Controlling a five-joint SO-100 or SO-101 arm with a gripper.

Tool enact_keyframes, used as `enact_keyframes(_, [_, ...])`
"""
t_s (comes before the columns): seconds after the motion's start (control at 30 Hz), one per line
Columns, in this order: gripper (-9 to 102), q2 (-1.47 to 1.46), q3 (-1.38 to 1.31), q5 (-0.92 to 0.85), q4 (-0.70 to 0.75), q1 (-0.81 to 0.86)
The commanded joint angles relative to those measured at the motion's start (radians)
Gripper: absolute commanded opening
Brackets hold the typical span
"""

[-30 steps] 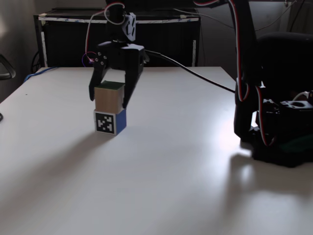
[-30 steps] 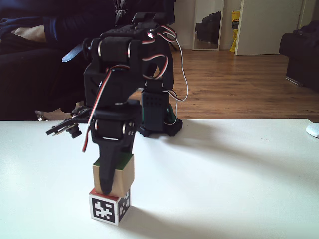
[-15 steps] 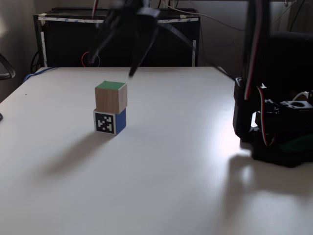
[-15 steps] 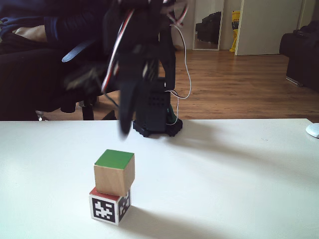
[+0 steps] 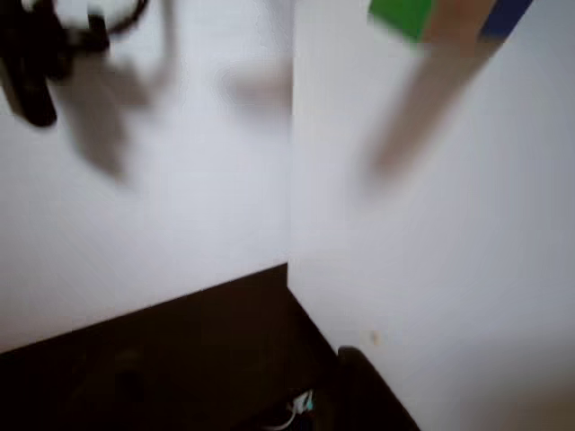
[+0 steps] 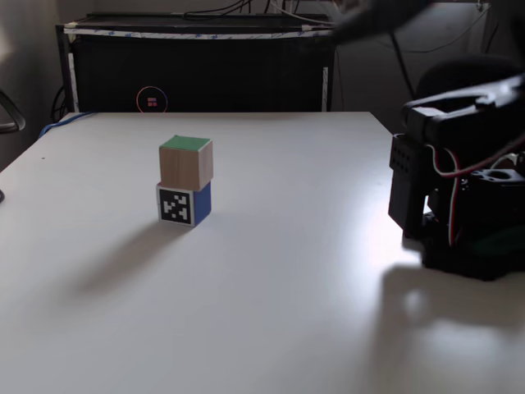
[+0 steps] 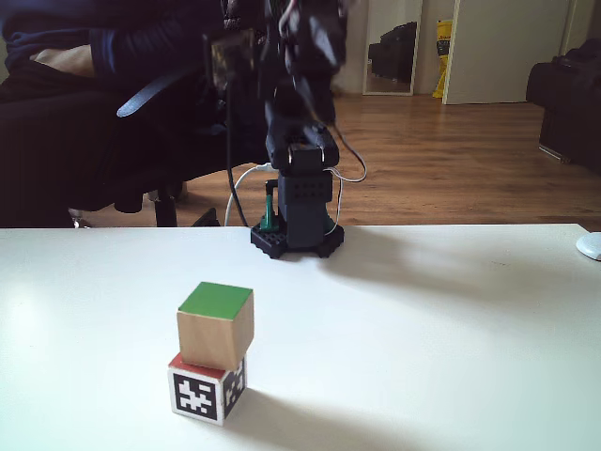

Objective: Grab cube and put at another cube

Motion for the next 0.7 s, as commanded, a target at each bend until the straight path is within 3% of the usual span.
enact_keyframes(0.0, [22,0.130,0.268,-0.009,-0.117,0.006])
enact_keyframes(0.1, [0,0.238,0.494,0.020,-0.206,0.025])
enact_keyframes(0.4, [0,0.241,0.845,-0.002,-0.270,0.011])
enact_keyframes(0.67, [0,0.241,0.827,-0.028,-0.189,-0.012])
